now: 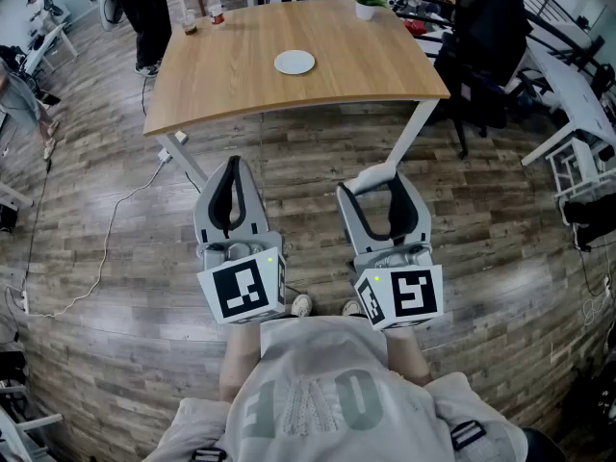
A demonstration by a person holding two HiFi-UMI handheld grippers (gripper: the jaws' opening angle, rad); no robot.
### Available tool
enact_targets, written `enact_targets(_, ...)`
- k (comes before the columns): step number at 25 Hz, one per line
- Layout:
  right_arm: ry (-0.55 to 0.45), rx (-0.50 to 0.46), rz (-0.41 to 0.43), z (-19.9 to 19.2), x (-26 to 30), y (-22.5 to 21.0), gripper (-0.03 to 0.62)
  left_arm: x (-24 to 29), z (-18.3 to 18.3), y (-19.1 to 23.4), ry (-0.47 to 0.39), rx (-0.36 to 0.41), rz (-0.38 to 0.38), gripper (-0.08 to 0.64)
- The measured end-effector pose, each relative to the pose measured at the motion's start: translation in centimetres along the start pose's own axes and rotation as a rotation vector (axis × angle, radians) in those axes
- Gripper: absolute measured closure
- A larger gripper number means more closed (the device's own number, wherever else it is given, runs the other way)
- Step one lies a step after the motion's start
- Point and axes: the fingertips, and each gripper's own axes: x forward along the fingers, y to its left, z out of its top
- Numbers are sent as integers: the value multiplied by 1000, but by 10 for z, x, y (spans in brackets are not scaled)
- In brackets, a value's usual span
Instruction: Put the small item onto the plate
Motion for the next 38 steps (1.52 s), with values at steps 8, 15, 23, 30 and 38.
enact_targets(8, 2, -7, 15, -2, 9, 5, 282, 1, -8, 13, 9, -8, 25, 551)
enact_targets(15, -27, 16, 11, -1, 15, 17, 281, 0, -16, 40, 6, -15, 48, 551)
enact_targets(23, -22, -19, -47, -5, 23, 32, 281, 3, -29, 88, 0, -55, 64, 551)
enact_targets(30, -19, -33, -78, -9, 43, 13, 281, 37, -40, 94, -3, -67, 68, 551)
enact_targets(38, -58, -34, -80, -30, 106, -43, 281, 120, -66, 64, -11, -20, 30, 551)
